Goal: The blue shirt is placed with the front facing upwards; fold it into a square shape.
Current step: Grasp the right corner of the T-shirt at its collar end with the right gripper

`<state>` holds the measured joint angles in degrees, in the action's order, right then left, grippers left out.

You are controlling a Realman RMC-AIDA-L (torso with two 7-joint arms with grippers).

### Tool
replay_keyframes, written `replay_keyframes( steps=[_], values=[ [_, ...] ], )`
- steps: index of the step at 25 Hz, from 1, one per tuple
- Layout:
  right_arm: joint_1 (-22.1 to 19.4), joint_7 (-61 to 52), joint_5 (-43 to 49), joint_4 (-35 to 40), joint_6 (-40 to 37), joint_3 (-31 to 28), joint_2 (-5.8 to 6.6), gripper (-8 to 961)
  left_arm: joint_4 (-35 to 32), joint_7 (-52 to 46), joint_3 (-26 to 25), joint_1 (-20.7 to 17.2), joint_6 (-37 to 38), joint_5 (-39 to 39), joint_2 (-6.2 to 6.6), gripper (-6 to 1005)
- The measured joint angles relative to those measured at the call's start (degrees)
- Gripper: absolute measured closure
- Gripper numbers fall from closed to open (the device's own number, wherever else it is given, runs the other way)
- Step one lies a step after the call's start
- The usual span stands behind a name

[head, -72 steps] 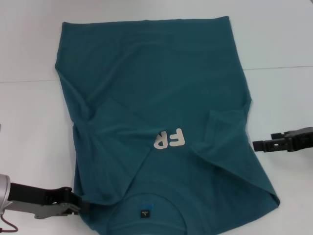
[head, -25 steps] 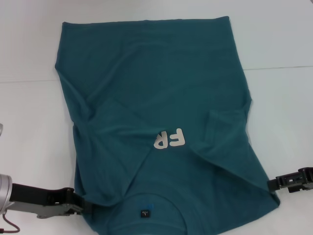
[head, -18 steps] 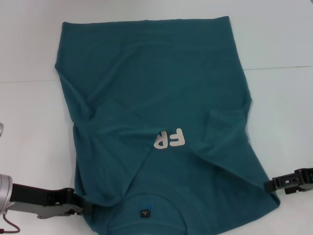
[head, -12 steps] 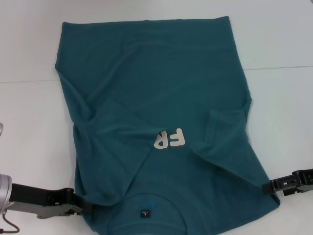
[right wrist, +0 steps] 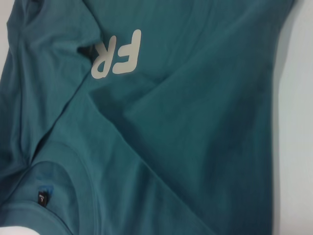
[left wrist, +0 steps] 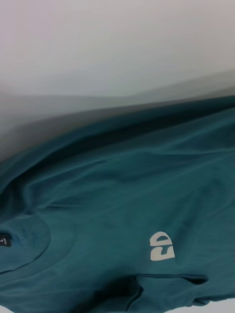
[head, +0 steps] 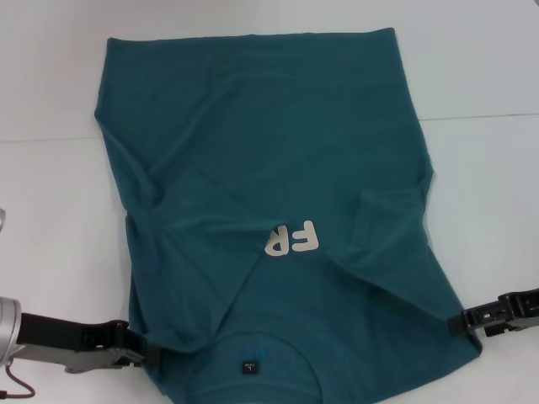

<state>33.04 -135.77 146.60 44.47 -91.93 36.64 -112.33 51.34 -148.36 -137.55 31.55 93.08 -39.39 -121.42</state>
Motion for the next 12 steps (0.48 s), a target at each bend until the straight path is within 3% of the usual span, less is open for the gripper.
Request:
replay_keyframes(
  steps=[12],
  values=[
    [0.5,-0.9,0.4,-0.8,1.6,1.5,-0.3,28,0.0,0.0,0.0,0.0,0.0,-0.6,0.29,918]
  ],
)
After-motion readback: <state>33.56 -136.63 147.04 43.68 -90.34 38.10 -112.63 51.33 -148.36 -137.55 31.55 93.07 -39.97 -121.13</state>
